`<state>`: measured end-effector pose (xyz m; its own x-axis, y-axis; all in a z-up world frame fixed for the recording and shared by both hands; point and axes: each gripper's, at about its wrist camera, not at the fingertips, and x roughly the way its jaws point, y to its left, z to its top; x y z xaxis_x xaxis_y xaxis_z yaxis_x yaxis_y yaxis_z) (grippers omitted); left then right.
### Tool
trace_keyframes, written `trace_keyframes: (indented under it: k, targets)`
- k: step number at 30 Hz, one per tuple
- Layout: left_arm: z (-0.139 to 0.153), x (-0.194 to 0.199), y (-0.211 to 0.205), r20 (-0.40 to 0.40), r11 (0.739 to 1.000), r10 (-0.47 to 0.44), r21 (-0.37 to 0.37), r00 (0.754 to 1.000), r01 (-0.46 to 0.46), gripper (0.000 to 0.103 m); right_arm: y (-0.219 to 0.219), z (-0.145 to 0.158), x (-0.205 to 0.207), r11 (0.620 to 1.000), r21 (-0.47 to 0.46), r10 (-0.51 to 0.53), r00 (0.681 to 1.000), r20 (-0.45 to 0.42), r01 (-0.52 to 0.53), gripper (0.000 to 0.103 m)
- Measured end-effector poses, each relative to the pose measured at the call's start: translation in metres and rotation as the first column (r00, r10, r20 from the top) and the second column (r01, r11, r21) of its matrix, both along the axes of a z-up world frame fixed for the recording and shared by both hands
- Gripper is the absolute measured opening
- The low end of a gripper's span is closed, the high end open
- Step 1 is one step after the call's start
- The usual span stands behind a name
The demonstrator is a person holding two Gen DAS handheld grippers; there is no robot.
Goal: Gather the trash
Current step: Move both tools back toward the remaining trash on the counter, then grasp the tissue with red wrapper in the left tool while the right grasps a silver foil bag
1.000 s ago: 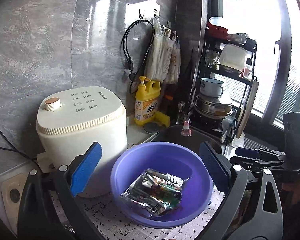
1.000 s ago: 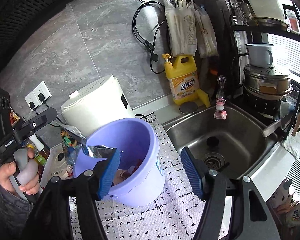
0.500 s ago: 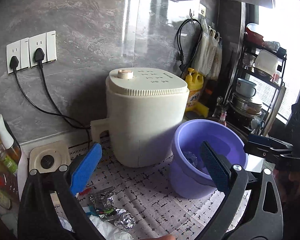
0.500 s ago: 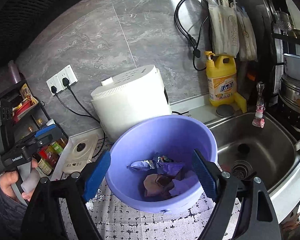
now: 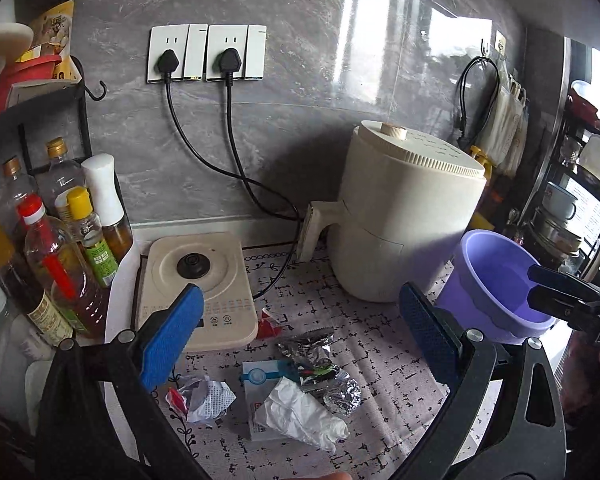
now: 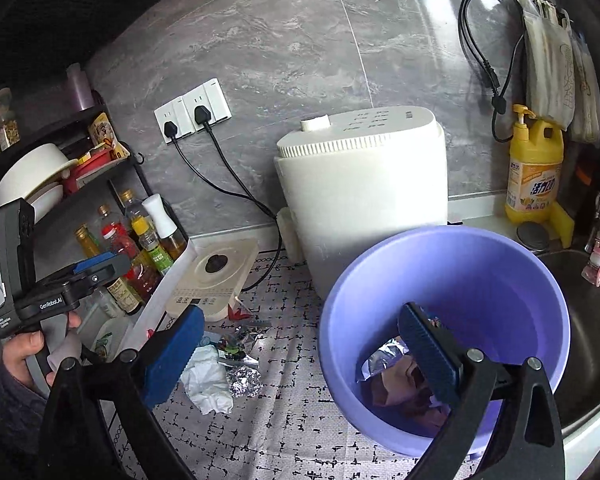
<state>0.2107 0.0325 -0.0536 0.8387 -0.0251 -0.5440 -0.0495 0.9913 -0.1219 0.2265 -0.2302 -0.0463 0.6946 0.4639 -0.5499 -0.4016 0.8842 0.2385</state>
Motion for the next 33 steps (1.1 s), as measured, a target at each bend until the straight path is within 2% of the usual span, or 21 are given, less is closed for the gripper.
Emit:
trace_keyframes:
  k: [5,9,12,19,23,29,33]
  targets:
    - [-0.014,-0.013,0.021,-0.022,0.997,0.068,-0.021,0.997,-0.069,0.097,0.033,-0.004,0.001,0.994,0.002,0.114,0.993,-0.018,-0.114,0.095]
    - [-0.032,-0.022,0.031,-0.050,0.993,0.112,-0.037,0.992,-0.114,0.097,0.061,-0.010,0.004,0.977,-0.015,0.211,0.976,-0.050,-0.212,0.088]
    - [-0.050,-0.028,0.039,-0.086,0.986,0.149,-0.060,0.985,-0.155,0.097,0.078,-0.020,0.005,0.964,-0.034,0.261,0.963,-0.071,-0.263,0.086]
    - [-0.090,-0.040,0.055,-0.170,0.971,0.204,-0.088,0.964,-0.221,0.097,0.108,-0.056,0.016,0.943,-0.082,0.302,0.935,-0.189,-0.321,0.080]
    - [-0.111,-0.042,0.066,-0.203,0.955,0.237,-0.130,0.950,-0.266,0.097,0.117,-0.078,0.025,0.932,-0.106,0.312,0.917,-0.249,-0.346,0.076]
    - [-0.130,-0.029,0.075,-0.233,0.943,0.257,-0.150,0.938,-0.296,0.097,0.125,-0.103,0.041,0.927,-0.113,0.306,0.896,-0.322,-0.357,0.071]
    - [-0.141,-0.012,0.079,-0.258,0.946,0.246,-0.147,0.934,-0.289,0.097,0.135,-0.118,0.053,0.924,-0.122,0.301,0.886,-0.352,-0.362,0.066]
